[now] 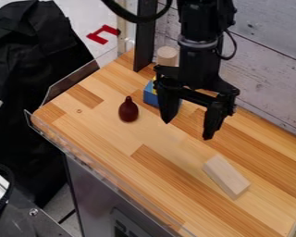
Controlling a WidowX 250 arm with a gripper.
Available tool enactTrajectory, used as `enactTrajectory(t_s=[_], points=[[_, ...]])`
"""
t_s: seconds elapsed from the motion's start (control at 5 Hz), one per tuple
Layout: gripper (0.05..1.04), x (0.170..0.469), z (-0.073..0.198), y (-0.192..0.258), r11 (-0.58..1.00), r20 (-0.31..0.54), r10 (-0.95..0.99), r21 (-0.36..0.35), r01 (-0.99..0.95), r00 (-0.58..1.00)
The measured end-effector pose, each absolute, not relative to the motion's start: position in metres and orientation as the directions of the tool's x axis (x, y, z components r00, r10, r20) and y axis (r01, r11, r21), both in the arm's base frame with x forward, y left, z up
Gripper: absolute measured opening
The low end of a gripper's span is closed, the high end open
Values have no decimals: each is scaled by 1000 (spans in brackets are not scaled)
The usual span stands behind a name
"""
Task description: Put the rectangular block on top of the cylinder
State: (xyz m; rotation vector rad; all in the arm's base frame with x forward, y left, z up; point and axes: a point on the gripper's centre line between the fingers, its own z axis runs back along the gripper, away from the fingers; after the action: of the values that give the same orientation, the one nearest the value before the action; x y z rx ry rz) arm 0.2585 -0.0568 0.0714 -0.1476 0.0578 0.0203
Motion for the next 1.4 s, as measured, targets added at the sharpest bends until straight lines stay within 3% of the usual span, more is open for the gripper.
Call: enactTrajectory(t_s=[0.2, 0.6, 1.4], points=[[1001, 255, 64, -56, 989, -88, 20, -143, -33, 996], [1001, 248, 60, -93, 956, -16, 207, -210, -206, 978], [1001, 273, 44, -129, 722, -6, 684, -132, -679, 729]])
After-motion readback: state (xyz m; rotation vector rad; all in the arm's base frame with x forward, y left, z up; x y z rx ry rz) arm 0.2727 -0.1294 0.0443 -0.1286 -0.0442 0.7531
